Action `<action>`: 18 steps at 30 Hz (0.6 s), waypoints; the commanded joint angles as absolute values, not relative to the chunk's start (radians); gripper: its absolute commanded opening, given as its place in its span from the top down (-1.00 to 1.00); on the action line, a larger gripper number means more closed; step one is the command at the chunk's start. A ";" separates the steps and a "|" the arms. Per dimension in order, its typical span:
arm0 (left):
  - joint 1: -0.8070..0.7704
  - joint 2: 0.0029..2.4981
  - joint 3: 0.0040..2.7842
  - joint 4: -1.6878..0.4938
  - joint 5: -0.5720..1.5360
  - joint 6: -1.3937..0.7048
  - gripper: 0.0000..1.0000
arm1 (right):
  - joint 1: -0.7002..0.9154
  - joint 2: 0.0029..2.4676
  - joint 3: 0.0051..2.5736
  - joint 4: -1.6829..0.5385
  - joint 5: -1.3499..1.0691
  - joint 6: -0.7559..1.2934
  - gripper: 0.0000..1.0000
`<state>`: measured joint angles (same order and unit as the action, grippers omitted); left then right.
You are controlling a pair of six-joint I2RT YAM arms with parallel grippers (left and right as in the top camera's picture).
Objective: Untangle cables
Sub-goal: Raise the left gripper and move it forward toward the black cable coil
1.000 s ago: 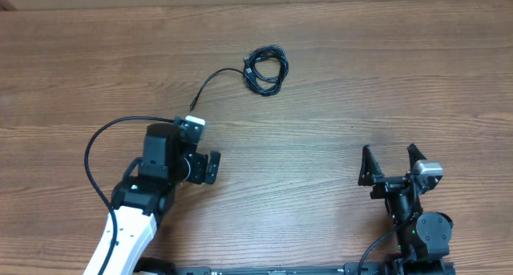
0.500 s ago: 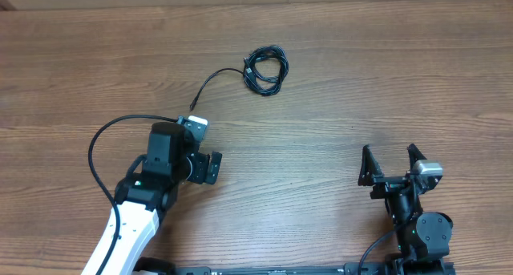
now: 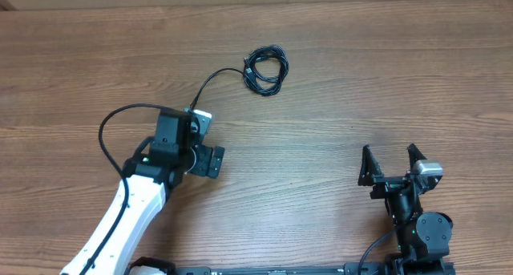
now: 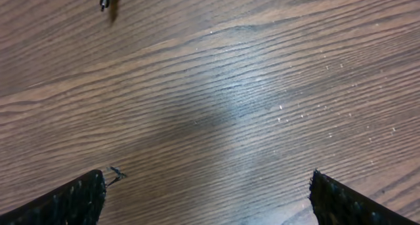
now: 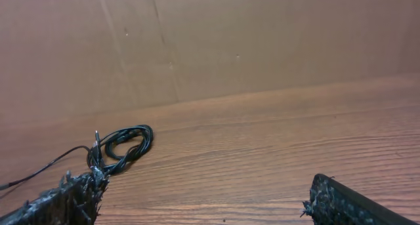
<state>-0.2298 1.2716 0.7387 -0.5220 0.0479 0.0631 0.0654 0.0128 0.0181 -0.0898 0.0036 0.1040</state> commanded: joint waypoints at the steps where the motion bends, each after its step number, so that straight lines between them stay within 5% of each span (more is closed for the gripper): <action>1: -0.237 1.298 0.781 -0.532 0.045 0.082 -0.99 | 0.060 0.003 0.008 -0.084 -0.002 0.103 -1.00; 18: -0.236 1.301 0.785 -0.520 0.044 0.083 -0.99 | 0.060 0.003 0.008 -0.084 -0.002 0.103 -1.00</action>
<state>-0.2298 1.2964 0.7586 -0.5247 0.0479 0.0631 0.0654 0.0128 0.0181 -0.0902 0.0032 0.1040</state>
